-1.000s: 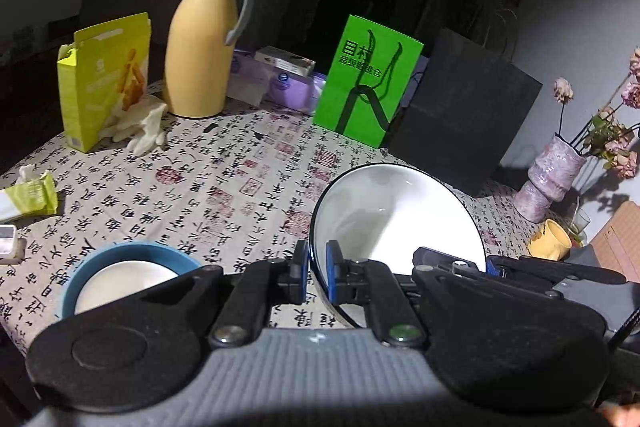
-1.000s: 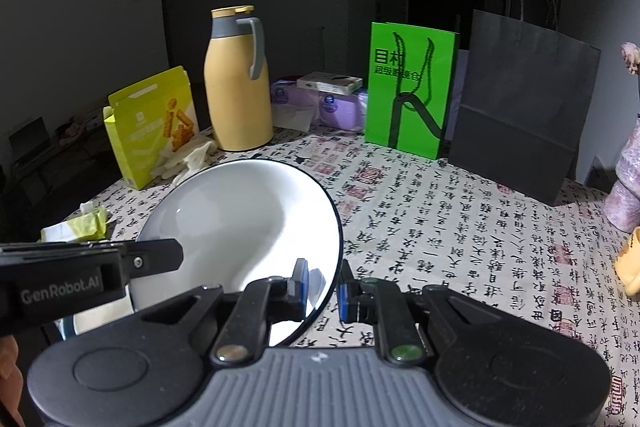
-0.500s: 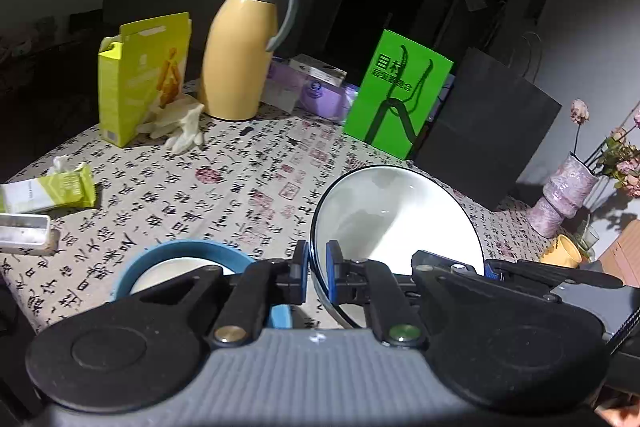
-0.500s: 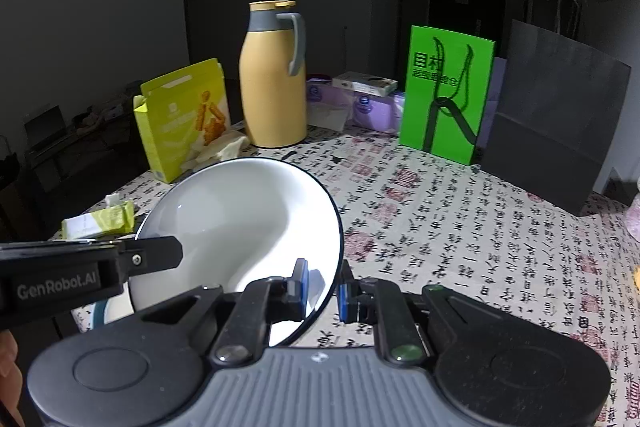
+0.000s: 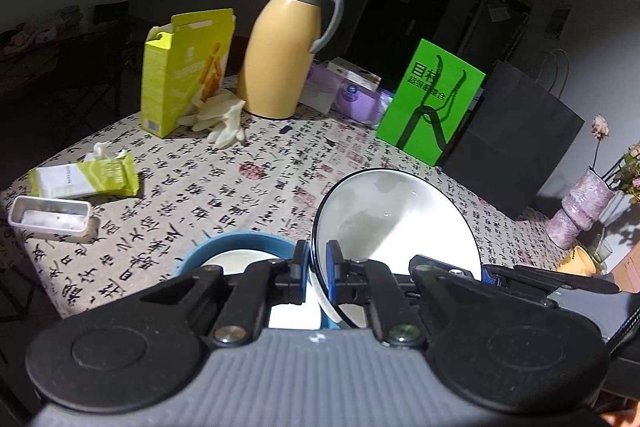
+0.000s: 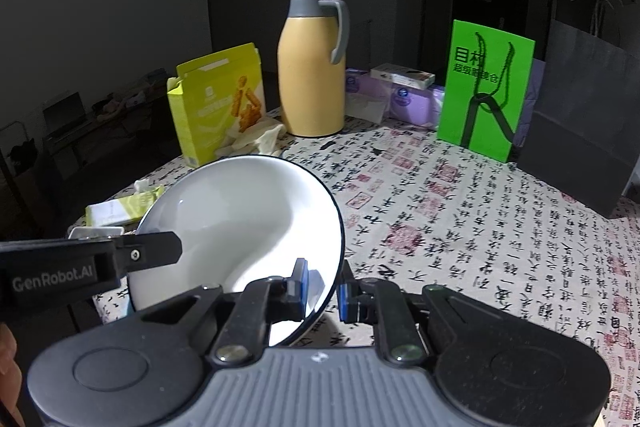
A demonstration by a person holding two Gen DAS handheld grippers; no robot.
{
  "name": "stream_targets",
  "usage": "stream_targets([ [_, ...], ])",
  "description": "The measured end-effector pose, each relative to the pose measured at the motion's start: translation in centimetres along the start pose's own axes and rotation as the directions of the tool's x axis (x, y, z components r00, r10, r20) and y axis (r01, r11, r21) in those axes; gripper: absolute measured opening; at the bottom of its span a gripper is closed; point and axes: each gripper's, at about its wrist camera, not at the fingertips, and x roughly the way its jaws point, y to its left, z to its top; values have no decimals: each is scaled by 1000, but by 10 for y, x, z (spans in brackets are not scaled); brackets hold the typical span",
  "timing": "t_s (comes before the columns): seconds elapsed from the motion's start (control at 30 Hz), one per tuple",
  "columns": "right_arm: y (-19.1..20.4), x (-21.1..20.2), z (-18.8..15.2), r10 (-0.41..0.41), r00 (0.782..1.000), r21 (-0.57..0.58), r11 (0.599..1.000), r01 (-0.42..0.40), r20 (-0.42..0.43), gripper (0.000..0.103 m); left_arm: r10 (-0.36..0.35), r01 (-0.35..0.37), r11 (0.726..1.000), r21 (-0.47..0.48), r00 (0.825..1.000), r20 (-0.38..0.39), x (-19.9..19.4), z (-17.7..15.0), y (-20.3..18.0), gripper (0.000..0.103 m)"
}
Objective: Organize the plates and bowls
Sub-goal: 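Lower the white bowl into the white bowl inside the blue bowl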
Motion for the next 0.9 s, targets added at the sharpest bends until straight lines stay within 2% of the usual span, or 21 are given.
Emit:
stream_targets([
  [0.47, 33, 31, -8, 50, 997, -10, 999, -50, -60, 14, 39, -41, 997, -59, 998, -39, 7, -8, 47, 9],
  [0.9, 52, 68, -20, 48, 988, -29, 998, -53, -145, 14, 54, -64, 994, -89, 993, -103, 32, -18, 74, 9],
])
